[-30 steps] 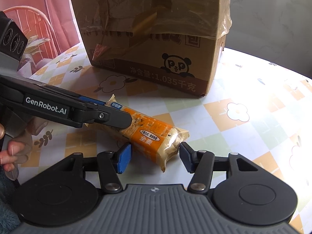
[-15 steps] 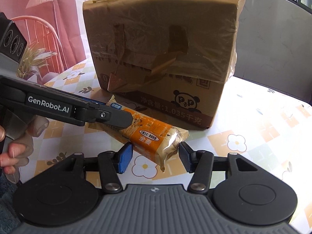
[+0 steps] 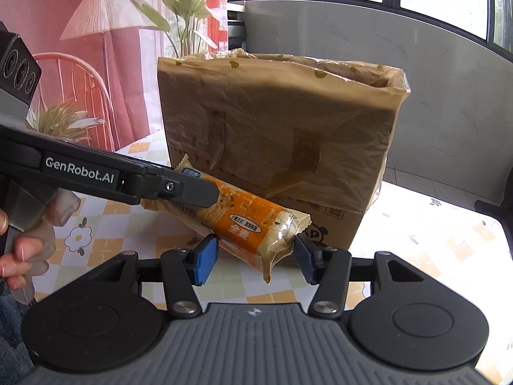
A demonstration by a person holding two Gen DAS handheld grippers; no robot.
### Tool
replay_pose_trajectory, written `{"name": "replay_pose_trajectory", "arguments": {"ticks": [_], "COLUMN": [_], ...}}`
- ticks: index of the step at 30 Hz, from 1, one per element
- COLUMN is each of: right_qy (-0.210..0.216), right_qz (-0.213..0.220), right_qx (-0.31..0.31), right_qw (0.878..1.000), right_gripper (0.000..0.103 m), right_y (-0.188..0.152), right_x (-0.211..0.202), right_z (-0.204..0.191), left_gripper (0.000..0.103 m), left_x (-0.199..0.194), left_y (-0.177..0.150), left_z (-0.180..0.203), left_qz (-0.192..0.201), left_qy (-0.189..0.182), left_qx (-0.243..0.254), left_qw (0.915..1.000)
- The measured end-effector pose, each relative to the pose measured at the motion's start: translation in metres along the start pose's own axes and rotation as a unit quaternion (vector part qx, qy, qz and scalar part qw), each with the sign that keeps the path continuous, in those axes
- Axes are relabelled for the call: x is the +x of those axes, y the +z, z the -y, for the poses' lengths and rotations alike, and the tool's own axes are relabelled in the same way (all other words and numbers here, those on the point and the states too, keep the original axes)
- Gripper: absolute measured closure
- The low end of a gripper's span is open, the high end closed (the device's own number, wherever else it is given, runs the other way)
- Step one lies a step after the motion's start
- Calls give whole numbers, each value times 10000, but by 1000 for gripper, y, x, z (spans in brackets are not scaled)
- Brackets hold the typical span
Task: Organize snacks
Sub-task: 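Lift the biscuit bar with the left tool and carry it over the box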
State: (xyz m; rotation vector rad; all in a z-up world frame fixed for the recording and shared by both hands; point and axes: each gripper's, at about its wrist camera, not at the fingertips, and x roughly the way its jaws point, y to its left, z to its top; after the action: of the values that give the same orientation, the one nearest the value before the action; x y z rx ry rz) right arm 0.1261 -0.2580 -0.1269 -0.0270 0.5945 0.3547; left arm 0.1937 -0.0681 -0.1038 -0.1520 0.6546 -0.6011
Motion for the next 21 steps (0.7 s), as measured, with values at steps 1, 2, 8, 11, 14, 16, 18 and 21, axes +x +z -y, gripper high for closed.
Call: {"name": "replay_pose_trajectory", "arguments": {"ticks": [1,2,8,11,14,16,18,21], "right_qy": [-4,-10,-44,-60,-59,-51,-40,-22], "right_qz": [26,60,267,367,459,525,592,698], "right_qx": [-17,-45,-231,-295,-324,-367,-414,-498], "right_qw": [10000,10000,9994,9989,9984,9979,9974,9963], "right_gripper": [48,48,48,48,48,48,48,48], "right_y": [2,5,20,28,36,42,49,63], "right_x": [-2,-3,-13,-17,-20,-21,-22,-23], "right_z": [-1,-2,-6,-6,-6,-7,-7,-7], "left_gripper": [47,47,47,47,47,47,47,47], "left_x": [1,2,-17,-22,-26,-30,-34,-40], "left_y": [3,5,19,27,35,40,46,58], "left_z": [2,5,8,10,10,10,9,6], "left_qz": [37,73,308,414,512,594,667,784], "left_qy": [2,8,13,12,-5,9,20,-3], "left_qx": [-9,-3,70,129,90,107,117,77], "left_qw": [10000,10000,9995,9991,9986,9982,9977,9969]}}
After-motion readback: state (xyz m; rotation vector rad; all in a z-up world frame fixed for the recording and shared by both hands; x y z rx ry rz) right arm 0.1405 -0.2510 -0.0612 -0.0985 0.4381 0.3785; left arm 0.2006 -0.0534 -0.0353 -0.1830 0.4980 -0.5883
